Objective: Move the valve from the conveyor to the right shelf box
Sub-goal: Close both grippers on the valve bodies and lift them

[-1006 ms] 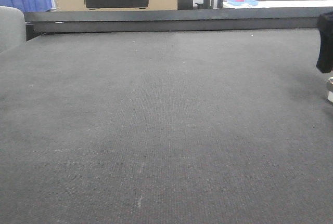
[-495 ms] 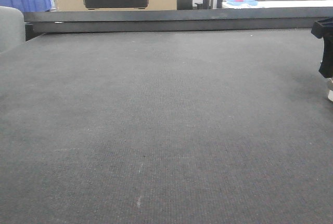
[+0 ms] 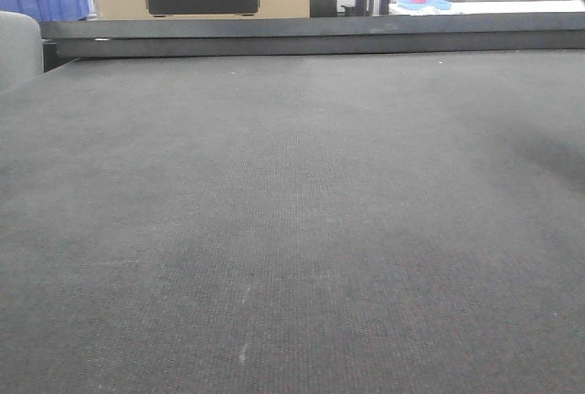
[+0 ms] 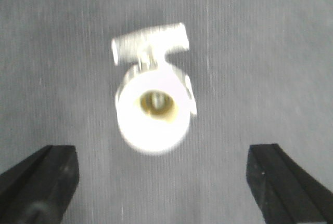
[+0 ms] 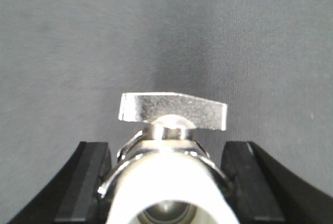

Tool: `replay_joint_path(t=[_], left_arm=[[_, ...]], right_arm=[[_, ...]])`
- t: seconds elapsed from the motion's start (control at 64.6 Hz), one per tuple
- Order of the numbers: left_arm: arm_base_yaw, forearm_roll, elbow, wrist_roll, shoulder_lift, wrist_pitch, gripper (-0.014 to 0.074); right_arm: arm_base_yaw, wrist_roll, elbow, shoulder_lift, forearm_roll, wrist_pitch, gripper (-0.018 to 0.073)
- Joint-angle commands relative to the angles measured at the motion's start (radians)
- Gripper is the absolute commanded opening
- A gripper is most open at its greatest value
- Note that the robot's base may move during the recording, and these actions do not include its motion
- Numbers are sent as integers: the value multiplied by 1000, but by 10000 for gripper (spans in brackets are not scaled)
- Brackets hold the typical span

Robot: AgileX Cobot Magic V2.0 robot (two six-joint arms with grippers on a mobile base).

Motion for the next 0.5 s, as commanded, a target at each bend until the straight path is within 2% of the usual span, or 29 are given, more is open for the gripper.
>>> replay_joint_path(t=[0.0,0.124,0.48], left_arm=[[1,4,-10,6,25,-53,547],[1,4,-11,8,71,-92,547],[1,2,-60,8,165,-75,547]], right_arm=[[-2,-7,28,-67,4,-35,-153],[-2,-7,33,-105,4,-28,-153],[-2,-7,33,-122,4,-5,-153]])
